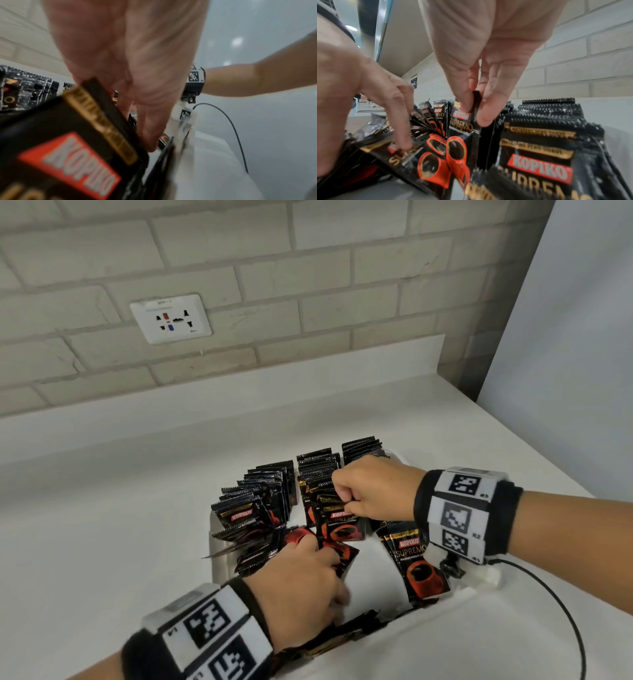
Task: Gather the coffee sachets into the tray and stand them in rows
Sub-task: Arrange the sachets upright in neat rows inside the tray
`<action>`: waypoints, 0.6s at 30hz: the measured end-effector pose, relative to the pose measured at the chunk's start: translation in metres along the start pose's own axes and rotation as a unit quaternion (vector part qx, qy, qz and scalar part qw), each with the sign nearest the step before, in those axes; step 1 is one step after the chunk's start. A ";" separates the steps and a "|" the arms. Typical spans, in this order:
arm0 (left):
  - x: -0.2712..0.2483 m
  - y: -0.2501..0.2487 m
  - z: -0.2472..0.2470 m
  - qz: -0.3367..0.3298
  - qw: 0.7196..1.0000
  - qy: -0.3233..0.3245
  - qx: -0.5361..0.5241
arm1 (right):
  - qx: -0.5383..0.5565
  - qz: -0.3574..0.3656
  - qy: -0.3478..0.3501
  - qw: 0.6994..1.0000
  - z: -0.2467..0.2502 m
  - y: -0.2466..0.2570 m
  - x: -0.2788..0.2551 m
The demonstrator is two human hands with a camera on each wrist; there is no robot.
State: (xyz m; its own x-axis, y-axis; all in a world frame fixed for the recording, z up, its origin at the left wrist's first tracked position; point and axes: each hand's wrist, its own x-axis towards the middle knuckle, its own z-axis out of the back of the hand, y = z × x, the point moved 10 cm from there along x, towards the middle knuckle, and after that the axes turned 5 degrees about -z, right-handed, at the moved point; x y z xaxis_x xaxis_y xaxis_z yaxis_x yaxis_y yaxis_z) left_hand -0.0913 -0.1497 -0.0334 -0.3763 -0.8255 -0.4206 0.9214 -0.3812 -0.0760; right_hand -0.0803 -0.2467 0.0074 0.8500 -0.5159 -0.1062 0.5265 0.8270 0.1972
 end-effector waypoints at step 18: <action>0.010 0.015 0.010 0.076 0.993 -0.056 0.067 | 0.007 -0.038 0.022 0.999 0.001 -0.010 0.005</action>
State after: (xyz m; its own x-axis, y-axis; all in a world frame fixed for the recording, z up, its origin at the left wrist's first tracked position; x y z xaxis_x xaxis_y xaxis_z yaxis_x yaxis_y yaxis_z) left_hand -0.0819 -0.1681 -0.0297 -0.2496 -0.9163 -0.3133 0.9497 -0.2947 0.1055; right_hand -0.0815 -0.2573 0.0060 0.8076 -0.5663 -0.1645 0.5896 0.7823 0.2011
